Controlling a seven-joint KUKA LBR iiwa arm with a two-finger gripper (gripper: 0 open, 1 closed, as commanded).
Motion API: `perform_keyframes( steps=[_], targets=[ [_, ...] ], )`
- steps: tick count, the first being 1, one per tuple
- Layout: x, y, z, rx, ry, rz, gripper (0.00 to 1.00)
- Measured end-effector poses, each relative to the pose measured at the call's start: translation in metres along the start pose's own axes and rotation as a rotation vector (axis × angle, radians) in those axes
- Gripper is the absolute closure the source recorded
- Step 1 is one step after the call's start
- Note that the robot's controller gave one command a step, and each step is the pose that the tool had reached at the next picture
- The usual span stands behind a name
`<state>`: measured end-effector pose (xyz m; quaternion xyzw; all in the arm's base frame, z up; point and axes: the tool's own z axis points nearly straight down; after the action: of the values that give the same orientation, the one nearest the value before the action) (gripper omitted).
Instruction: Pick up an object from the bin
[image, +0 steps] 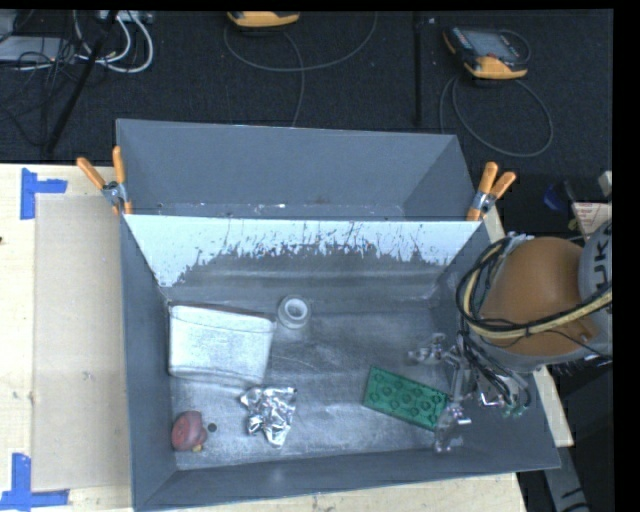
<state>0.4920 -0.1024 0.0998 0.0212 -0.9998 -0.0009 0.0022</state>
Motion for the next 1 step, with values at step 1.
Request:
perform_keyframes(
  steps=[1],
  targets=[
    [-0.005,-0.0048,0.0006,0.001,-0.003,0.139,0.0]
  ],
)
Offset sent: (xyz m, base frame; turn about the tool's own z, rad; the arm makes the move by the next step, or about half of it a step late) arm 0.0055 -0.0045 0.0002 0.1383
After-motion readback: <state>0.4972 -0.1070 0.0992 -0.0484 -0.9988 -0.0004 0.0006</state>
